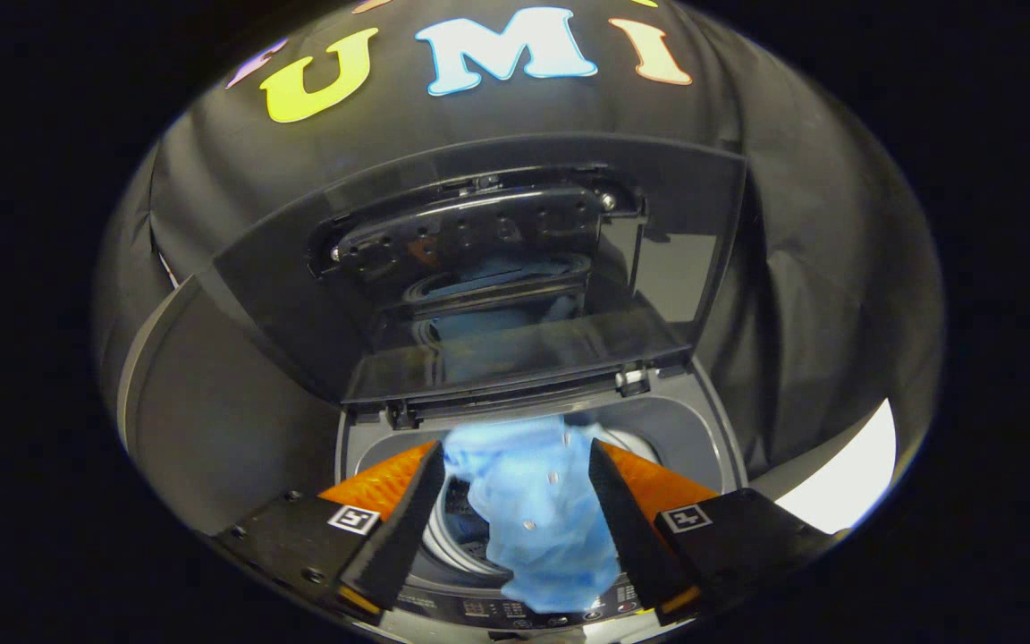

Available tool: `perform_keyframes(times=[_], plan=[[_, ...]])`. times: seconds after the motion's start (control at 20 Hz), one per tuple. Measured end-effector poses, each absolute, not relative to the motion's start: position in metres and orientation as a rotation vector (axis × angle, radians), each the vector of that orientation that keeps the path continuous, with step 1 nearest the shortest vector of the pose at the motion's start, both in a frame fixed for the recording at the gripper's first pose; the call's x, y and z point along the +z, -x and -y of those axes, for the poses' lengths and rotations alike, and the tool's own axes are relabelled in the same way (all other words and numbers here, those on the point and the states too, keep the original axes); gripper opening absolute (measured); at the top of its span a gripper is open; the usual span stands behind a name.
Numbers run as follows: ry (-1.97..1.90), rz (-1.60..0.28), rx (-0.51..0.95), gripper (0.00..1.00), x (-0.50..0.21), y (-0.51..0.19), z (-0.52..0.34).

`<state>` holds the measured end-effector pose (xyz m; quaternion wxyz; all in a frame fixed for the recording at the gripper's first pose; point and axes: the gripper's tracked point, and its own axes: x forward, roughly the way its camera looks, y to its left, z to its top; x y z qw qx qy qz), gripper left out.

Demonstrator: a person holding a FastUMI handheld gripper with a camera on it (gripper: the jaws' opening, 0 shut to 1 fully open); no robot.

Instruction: Put the clothes into the washing machine and then close the washing machine lid.

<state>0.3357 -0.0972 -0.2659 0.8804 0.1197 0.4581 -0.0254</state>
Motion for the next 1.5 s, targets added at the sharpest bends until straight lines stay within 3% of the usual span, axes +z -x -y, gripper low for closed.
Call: perform_keyframes(times=[0.25,1.1,1.5], plan=[[-0.207,-0.932,-0.008,0.99,-0.255,-0.330,0.092],[-0.240,-0.685,0.036,0.98,-0.140,-0.320,0.107],[-0.175,-0.467,0.069,0.98,-0.051,-0.368,0.115]])
